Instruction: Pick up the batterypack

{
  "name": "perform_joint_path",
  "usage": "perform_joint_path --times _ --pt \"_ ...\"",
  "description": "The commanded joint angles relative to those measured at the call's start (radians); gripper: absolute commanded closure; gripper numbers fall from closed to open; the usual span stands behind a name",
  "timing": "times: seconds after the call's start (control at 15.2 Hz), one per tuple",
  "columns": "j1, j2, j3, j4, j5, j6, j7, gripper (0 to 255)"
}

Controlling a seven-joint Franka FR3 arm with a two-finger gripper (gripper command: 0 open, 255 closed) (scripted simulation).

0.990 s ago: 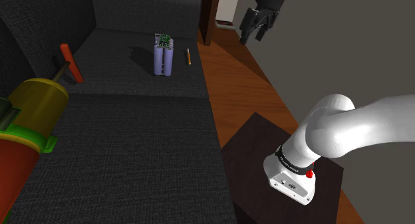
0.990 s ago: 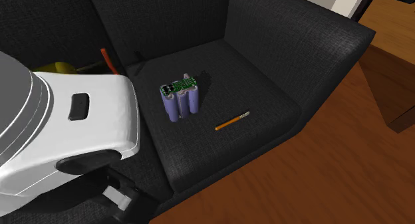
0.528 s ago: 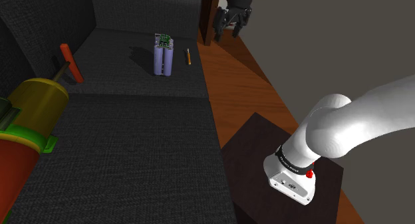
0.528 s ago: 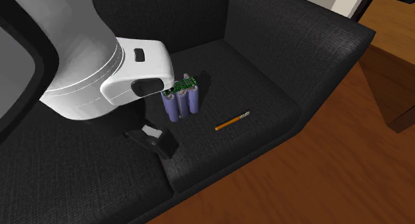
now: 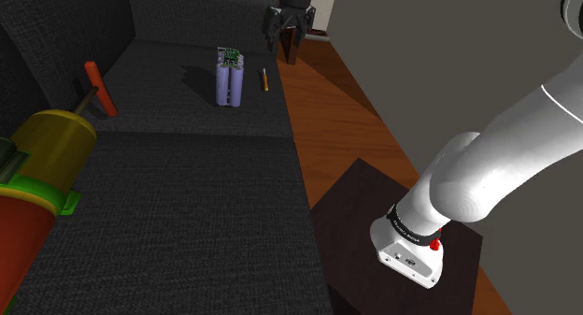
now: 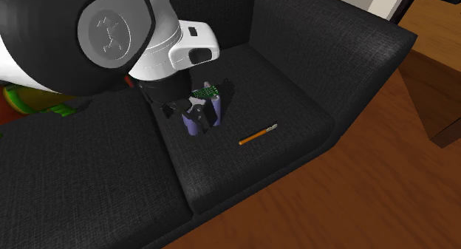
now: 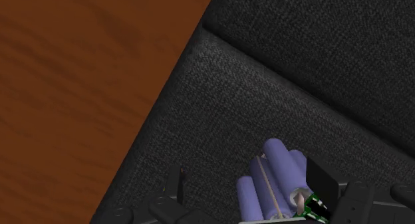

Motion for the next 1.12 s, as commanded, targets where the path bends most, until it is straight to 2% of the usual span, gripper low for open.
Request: perform_joint_path --times 0.0,0.46,0.79,0.86,1.06 --pt "0.004 0.089 0.008 0.087 -0.004 0.003 0.014 0" --pt "0.015 0.376 0.018 0.398 -0.023 -0.017 0.042 0" --pt "0.029 0.612 0.019 0.706 -0.038 -0.087 0.056 0" --pt "0.031 0.638 0.019 0.742 -0.039 -0.097 0.057 0" --pt "0.030 0.633 0.018 0.694 -0.039 -0.054 0.059 0"
